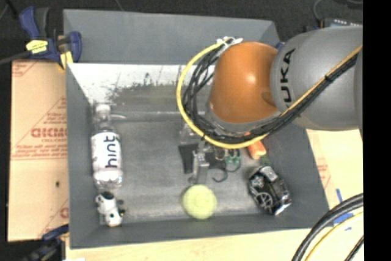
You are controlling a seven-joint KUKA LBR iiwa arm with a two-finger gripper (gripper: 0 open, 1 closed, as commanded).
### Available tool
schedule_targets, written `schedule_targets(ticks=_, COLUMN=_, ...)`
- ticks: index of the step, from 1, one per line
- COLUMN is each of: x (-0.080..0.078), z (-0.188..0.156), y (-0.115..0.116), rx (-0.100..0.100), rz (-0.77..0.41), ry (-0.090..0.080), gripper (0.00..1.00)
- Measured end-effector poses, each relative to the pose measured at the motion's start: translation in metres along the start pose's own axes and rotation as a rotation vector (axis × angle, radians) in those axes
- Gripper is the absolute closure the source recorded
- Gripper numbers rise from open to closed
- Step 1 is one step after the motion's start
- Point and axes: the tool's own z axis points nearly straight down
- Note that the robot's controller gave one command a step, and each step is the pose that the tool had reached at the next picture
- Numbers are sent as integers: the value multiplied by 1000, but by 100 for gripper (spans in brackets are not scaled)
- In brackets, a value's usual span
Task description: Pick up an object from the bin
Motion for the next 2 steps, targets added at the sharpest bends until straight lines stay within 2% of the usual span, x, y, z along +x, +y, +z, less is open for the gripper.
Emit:
schedule_targets(ticks=1, x=1, z=2, y=-5, rx=0, rz=77, ry=-1, gripper=0)
schedule_targets(ticks=2, x=11, z=35, y=4, rx=2, rz=160, ry=-3, gripper=0)
